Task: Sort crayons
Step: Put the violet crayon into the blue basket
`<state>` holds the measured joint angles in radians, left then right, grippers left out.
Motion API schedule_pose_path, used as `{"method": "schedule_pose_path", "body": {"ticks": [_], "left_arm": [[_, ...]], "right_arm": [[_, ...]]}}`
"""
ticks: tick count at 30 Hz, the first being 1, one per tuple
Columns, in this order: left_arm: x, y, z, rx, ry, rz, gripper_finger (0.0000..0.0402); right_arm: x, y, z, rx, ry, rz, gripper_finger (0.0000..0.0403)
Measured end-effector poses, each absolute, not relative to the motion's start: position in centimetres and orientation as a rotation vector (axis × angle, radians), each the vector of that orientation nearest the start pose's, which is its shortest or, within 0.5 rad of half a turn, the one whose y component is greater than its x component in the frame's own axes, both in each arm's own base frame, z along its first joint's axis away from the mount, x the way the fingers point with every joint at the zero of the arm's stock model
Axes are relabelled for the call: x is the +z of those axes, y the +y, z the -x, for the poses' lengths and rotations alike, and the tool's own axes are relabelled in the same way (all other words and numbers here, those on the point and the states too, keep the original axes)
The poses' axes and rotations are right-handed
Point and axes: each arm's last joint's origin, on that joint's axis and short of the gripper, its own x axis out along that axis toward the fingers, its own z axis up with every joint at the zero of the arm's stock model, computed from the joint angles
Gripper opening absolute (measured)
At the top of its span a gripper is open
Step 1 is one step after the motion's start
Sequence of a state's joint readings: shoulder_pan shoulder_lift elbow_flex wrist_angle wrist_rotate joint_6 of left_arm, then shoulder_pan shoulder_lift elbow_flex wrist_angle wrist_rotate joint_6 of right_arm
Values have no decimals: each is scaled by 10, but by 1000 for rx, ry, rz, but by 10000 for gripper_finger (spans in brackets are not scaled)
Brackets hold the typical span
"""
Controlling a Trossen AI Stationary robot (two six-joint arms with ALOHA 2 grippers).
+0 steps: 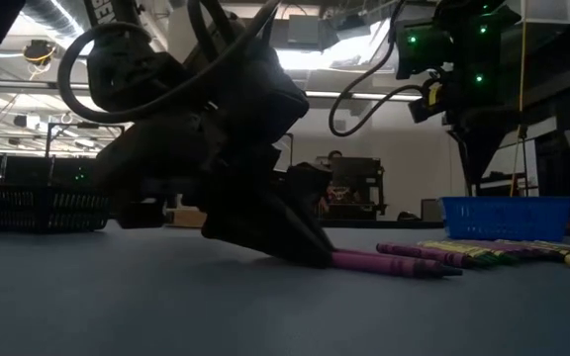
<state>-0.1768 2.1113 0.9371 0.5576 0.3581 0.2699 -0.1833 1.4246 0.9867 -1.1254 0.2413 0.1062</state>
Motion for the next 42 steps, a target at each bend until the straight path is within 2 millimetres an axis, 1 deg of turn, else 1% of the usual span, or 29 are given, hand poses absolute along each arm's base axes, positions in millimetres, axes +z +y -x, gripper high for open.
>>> {"method": "schedule_pose_path", "body": {"ticks": [5, 8, 13, 17, 20, 25, 31, 36, 39, 42], "left_arm": [[72, -77, -376, -587, 547, -203, 20], [73, -77, -376, -583, 542, -201, 13], [74, -77, -377, -563, 531, -163, 13], [76, -77, -379, -542, 505, -135, 14], [81, -74, -380, -520, 490, -120, 14], [108, -63, -384, -454, 399, -130, 14], [133, -43, -388, -350, 318, -137, 14], [139, -28, -391, -302, 294, -127, 14], [143, -19, -394, -275, 283, -99, 14], [145, -10, -396, -244, 283, -47, 14]], "right_arm": [[222, -48, -221, -408, 1562, -45, 134], [230, -45, -215, -379, 1528, -83, 134], [249, -41, -204, -351, 1406, -175, 134], [261, -37, -202, -270, 1280, -285, 134], [266, -34, -207, -176, 1192, -372, 134], [271, -32, -218, -25, 1082, -447, 134], [272, -33, -231, 17, 990, -444, 134], [274, -35, -242, 23, 909, -469, 134], [272, -28, -249, 53, 897, -462, 134], [269, -17, -254, 100, 907, -435, 134]]}}
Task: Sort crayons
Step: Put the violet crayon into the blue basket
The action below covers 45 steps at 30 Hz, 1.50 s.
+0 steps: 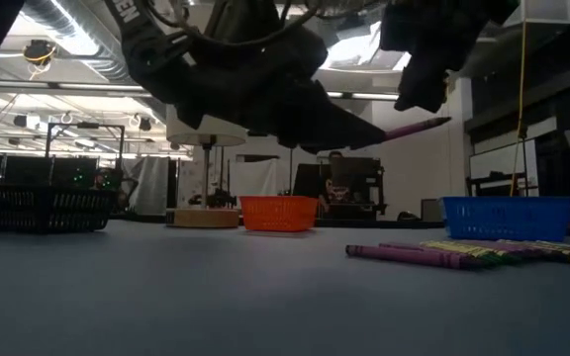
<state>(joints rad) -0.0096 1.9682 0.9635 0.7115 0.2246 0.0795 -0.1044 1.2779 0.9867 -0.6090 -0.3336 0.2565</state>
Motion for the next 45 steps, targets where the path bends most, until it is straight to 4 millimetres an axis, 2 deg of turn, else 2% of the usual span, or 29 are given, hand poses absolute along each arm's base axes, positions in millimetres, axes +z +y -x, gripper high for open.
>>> {"method": "schedule_pose_path", "body": {"ticks": [10, 20, 39, 45], "left_arm": [[145, 5, -396, -193, 292, 62, 15], [145, 5, -396, -195, 291, 62, 15], [150, 2, -398, -202, 241, 57, 15], [151, 2, -398, -202, 240, 57, 15]], "right_arm": [[251, 20, -268, 44, 972, -228, 133], [240, 41, -272, 93, 1018, -180, 133], [240, 40, -272, 85, 1019, -192, 133], [240, 40, -272, 85, 1019, -192, 94]]}}
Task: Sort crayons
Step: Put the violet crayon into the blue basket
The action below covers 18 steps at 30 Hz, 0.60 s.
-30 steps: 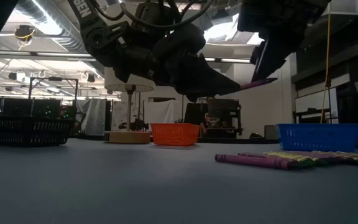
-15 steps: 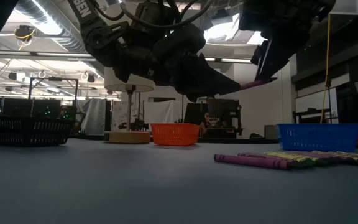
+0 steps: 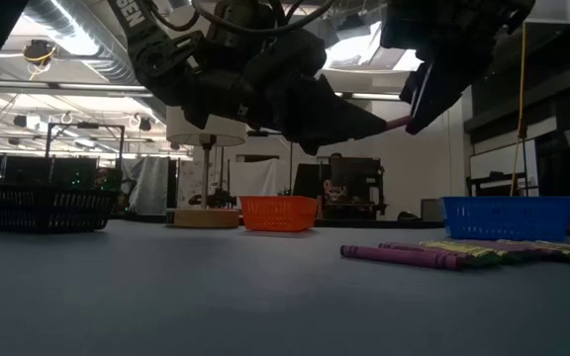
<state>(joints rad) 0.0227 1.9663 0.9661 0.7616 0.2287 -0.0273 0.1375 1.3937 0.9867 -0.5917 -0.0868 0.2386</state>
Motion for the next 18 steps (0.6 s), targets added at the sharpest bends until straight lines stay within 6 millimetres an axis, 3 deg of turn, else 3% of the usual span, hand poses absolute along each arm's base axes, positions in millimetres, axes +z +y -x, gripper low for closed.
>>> {"method": "schedule_pose_path", "body": {"ticks": [9, 18], "left_arm": [[150, 3, -398, -196, 243, 61, 15], [151, 3, -398, -196, 241, 55, 26]], "right_arm": [[240, 40, -271, 74, 1026, -193, 13], [240, 40, -271, 88, 1022, -190, 54]]}}
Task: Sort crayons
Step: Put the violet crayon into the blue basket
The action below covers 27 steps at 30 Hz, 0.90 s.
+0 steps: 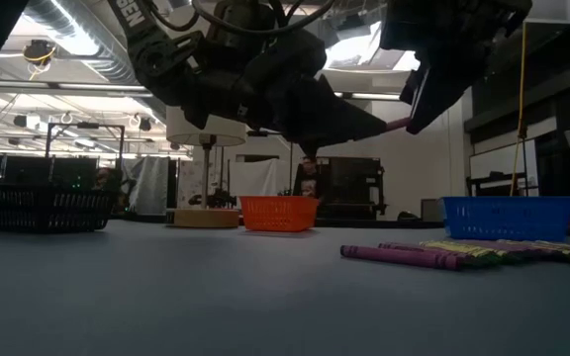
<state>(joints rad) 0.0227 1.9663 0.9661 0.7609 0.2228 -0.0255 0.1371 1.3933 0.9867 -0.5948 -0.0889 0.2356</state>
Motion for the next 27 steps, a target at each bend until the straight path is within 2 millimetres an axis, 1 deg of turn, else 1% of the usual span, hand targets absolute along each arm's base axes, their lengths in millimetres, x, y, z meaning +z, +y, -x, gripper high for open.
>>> {"method": "schedule_pose_path", "body": {"ticks": [3, 9, 12, 18, 27], "left_arm": [[151, 3, -398, -197, 240, 55, 50], [151, -2, -398, -207, 240, 52, 98], [150, -4, -398, -212, 244, 51, 112], [150, -4, -398, -210, 252, 52, 119], [149, -4, -398, -209, 253, 53, 120]], "right_arm": [[240, 40, -271, 88, 1021, -190, 50], [240, 40, -271, 86, 1029, -190, 15], [239, 40, -269, 87, 1048, -182, 13], [234, 38, -259, 45, 1158, -158, 43], [227, 29, -239, -159, 1350, -5, 24]]}}
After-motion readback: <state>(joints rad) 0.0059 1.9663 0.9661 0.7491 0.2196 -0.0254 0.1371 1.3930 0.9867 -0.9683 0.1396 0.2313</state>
